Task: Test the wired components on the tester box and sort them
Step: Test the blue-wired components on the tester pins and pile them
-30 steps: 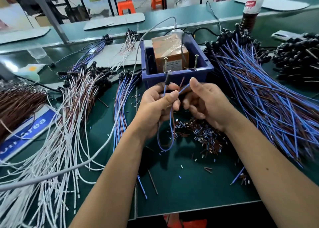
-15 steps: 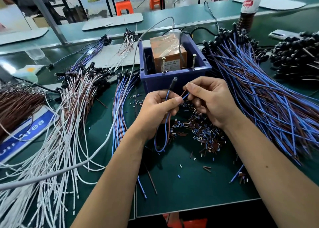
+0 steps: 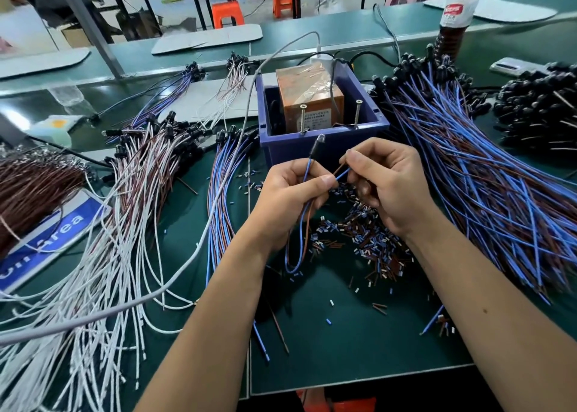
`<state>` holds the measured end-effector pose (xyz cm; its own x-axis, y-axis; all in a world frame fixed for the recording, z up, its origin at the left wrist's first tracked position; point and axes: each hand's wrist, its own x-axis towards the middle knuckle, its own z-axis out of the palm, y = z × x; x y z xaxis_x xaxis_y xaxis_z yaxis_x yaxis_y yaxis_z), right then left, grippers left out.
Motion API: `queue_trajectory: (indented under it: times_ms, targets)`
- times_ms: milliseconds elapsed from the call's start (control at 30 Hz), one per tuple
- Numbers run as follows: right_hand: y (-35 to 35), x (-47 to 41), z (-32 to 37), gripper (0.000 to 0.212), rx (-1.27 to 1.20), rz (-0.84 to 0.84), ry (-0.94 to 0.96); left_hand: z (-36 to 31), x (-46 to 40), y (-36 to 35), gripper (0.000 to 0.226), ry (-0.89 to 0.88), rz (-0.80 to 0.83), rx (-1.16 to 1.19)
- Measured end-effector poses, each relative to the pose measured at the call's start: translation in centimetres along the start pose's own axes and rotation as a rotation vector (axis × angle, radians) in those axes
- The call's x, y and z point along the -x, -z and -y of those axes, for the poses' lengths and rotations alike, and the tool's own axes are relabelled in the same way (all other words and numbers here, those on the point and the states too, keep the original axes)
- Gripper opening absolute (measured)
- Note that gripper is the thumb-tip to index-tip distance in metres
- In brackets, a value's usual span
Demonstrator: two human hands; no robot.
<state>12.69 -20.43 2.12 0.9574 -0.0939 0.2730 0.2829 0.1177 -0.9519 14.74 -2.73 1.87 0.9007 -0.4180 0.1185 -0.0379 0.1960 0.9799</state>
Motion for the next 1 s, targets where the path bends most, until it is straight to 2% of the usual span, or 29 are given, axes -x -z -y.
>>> queue_trajectory:
  times_ms: [167,267,367,533,800,1000]
  targets:
    - [0.03,0.03,0.01,0.019,-0.028,0.017,0.003,-0.06,0.04,-0.08,0.014,-0.012,-0.002,0.001]
    - [0.23,-0.14,0.16,0.033,-0.144,0.026,-0.059,-0.13,0.18,0.10,0.014,-0.027,-0.021,-0.002]
    - [0.36,-0.24,0.22,0.041,-0.131,0.024,-0.071,-0.20,0.31,0.22,0.014,-0.033,-0.040,-0.008]
    - [0.16,-0.01,-0.06,0.026,0.009,-0.007,-0.004,-0.31,0.34,0.08,0.013,-0.032,-0.049,-0.014]
    - [0.08,0.00,0.18,0.020,0.030,0.017,0.054,-0.49,0.45,0.07,0.011,-0.010,-0.068,-0.008]
    - [0.01,-0.05,0.22,0.018,0.061,-0.030,0.080,-0.51,0.42,-0.19,0.011,-0.044,-0.074,-0.005]
